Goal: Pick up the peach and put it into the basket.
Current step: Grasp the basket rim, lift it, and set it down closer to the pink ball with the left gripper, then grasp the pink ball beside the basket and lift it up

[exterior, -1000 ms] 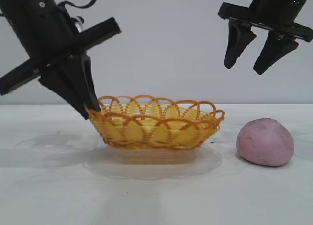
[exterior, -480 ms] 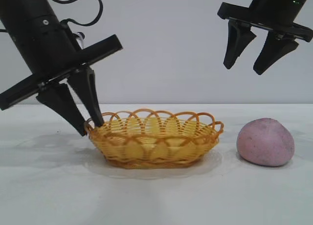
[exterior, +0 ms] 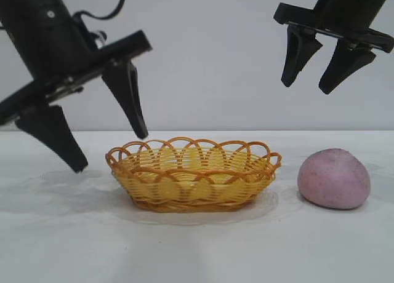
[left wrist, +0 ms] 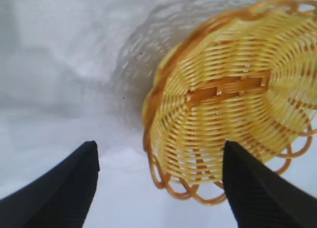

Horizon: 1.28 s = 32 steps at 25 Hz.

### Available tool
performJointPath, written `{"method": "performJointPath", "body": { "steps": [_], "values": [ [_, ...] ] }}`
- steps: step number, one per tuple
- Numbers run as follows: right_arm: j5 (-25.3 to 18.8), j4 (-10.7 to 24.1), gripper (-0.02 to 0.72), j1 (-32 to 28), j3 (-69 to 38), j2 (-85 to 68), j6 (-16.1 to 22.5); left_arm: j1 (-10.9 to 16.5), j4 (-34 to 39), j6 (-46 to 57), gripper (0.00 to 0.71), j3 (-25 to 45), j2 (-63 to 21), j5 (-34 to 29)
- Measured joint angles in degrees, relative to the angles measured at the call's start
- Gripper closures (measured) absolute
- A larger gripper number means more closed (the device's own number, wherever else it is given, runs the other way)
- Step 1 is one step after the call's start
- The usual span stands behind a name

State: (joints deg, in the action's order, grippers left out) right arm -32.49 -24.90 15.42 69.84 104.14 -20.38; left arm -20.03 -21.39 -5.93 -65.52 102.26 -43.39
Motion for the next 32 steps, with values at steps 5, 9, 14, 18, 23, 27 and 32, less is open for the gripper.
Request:
{"method": "performJointPath", "body": {
  "steps": [5, 9, 14, 18, 23, 27, 32],
  "values": [
    [-0.1, 0.0, 0.288, 0.0, 0.0, 0.0, 0.0, 0.0, 14.2, 1.3, 0.239, -3.5, 0.0, -1.7],
    [-0.1, 0.0, 0.288, 0.0, 0.0, 0.0, 0.0, 0.0, 22.7, 3.9, 0.239, -3.8, 0.0, -1.9],
    [-0.1, 0.0, 0.288, 0.0, 0.0, 0.0, 0.0, 2.5, 25.6, 4.8, 0.239, -3.8, 0.0, -2.9],
    [-0.1, 0.0, 0.288, 0.0, 0.0, 0.0, 0.0, 8.1, 25.7, 5.6, 0.239, -3.8, 0.0, -5.1],
    [-0.2, 0.0, 0.288, 0.0, 0.0, 0.0, 0.0, 14.7, 25.8, 5.8, 0.239, -3.8, -0.6, -8.9],
    [-0.4, 0.0, 0.288, 0.0, 0.0, 0.0, 0.0, 18.7, 25.8, 5.8, 0.239, -3.8, -3.7, -10.6],
    [-0.5, 0.1, 0.288, 0.0, 0.0, 0.0, 0.0, 20.5, 25.8, 6.6, 0.239, -3.8, -10.4, -14.5]
  ]
}}
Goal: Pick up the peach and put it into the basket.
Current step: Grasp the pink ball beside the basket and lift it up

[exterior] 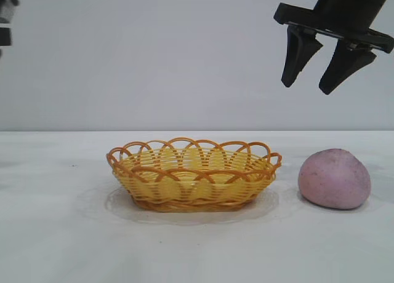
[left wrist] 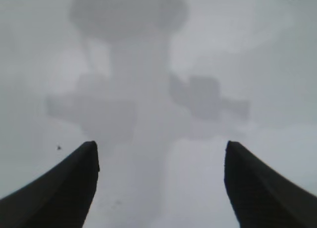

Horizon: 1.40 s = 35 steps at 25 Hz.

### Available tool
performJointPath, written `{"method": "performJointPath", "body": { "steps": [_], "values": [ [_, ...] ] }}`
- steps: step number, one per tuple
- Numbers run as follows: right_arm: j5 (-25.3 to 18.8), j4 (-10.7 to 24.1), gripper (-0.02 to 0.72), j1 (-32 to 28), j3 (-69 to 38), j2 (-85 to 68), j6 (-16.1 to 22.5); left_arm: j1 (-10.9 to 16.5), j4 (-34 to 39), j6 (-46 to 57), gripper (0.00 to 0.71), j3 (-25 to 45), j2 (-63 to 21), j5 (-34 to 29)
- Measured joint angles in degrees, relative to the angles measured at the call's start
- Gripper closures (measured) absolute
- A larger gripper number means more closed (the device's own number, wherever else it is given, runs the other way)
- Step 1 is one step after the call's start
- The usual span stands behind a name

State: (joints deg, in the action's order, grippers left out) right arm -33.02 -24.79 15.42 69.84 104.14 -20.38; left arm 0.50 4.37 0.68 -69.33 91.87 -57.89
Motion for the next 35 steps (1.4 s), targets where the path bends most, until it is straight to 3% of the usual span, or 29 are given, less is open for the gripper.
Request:
{"method": "performJointPath", "body": {
  "steps": [8, 20, 28, 35],
  "values": [
    [-0.2, 0.3, 0.288, 0.0, 0.0, 0.0, 0.0, 0.0, -1.8, 0.6, 0.239, 8.0, -16.8, -2.3],
    [-0.8, 1.2, 0.288, 0.0, 0.0, 0.0, 0.0, 0.0, -6.5, 0.7, 0.239, 26.6, -53.7, -6.3],
    [-0.8, 1.3, 0.288, 0.0, 0.0, 0.0, 0.0, 0.0, -6.9, 0.8, 0.239, 33.7, -76.9, -10.9],
    [-0.8, 1.3, 0.288, 0.0, 0.0, 0.0, 0.0, 0.0, -7.2, 0.7, 0.239, 38.6, -91.5, -10.0]
  ]
}}
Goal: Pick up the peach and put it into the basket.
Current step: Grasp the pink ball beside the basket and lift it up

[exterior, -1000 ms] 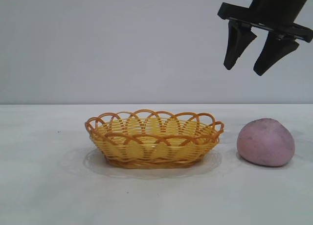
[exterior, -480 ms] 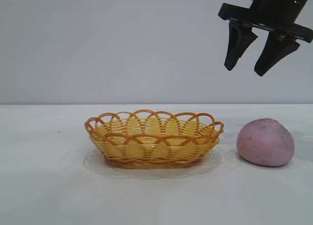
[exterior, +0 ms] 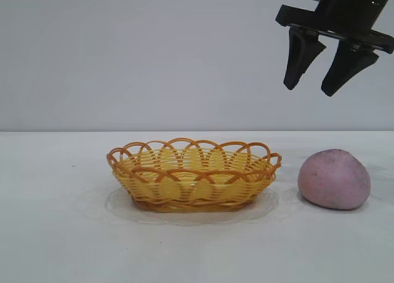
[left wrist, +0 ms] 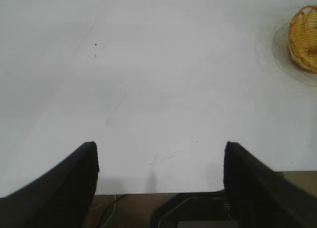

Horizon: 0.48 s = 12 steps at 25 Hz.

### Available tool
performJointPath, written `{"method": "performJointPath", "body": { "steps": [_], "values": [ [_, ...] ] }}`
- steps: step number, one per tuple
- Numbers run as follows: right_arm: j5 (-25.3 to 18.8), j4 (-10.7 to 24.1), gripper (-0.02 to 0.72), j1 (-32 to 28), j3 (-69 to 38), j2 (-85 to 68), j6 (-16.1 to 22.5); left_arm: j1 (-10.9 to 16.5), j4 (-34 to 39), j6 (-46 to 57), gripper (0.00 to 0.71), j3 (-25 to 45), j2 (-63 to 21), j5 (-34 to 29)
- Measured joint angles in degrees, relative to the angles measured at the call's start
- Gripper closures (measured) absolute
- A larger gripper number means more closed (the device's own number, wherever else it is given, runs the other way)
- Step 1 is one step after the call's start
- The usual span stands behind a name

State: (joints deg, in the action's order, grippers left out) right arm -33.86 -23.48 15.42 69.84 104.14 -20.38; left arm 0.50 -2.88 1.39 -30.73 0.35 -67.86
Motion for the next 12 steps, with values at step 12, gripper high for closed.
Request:
{"method": "performJointPath", "body": {
  "steps": [12],
  "values": [
    [-1.5, 0.0, 0.288, 0.0, 0.0, 0.0, 0.0, 0.0, -0.2, -2.6, 0.239, 3.0, -1.4, 3.4]
  ]
}}
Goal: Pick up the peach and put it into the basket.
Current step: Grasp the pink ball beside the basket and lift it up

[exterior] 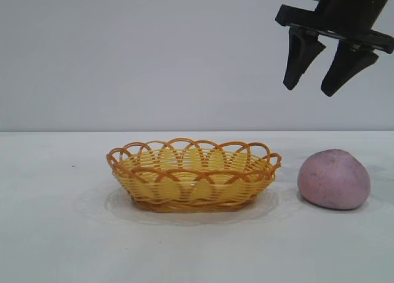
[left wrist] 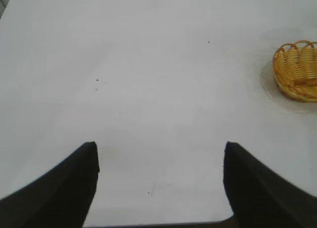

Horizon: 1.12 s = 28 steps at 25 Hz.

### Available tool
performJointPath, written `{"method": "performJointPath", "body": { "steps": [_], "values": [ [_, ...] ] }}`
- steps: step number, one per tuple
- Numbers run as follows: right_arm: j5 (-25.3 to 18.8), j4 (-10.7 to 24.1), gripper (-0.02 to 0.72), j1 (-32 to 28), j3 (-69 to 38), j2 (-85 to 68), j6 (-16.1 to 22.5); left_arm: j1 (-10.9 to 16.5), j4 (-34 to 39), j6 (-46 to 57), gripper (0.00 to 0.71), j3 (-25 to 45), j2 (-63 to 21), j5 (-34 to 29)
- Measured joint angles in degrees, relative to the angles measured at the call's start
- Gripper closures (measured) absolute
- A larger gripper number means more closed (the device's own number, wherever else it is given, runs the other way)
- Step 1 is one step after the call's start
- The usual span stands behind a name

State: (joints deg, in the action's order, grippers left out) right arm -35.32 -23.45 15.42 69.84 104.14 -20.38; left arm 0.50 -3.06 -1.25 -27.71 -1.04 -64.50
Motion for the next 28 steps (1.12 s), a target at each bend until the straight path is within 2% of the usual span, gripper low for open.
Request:
{"method": "performJointPath", "body": {
  "steps": [3, 9, 12, 13, 17, 19, 25, 28],
  "values": [
    [-1.0, 0.6, 0.288, 0.0, 0.0, 0.0, 0.0, 0.0, 0.0, -0.1, 0.239, 0.0, 0.0, 0.1],
    [-4.8, 4.9, 0.288, 0.0, 0.0, -2.8, 0.0, 0.0, -0.1, -0.1, 0.239, 0.0, 0.0, 0.2],
    [-9.7, 5.5, 0.288, 0.0, 0.0, -3.9, 0.0, 0.0, -0.1, -0.1, 0.239, 0.0, 0.0, 0.2],
    [-11.9, 5.6, 0.349, 0.0, 0.0, -4.0, 0.0, 0.0, -0.1, -0.1, 0.239, 0.0, 0.0, 0.2],
    [-19.5, 5.8, 0.346, 0.0, 0.0, -4.0, 0.0, 0.0, -0.1, -0.1, 0.239, 0.0, 0.0, 0.2],
    [-21.7, 5.8, 0.346, 0.0, 0.0, -4.0, 0.0, 0.0, -0.1, -0.1, 0.239, 0.0, 0.0, 0.2],
    [-23.8, 6.0, 0.346, 2.0, 0.0, -3.6, 0.1, 0.0, -0.1, -0.3, 0.239, 0.0, 0.0, 0.2],
    [-23.8, 9.2, 0.346, 4.7, 0.0, -1.8, 4.5, 0.0, -0.1, -0.3, 0.239, 0.0, 0.0, 0.2]
  ]
}}
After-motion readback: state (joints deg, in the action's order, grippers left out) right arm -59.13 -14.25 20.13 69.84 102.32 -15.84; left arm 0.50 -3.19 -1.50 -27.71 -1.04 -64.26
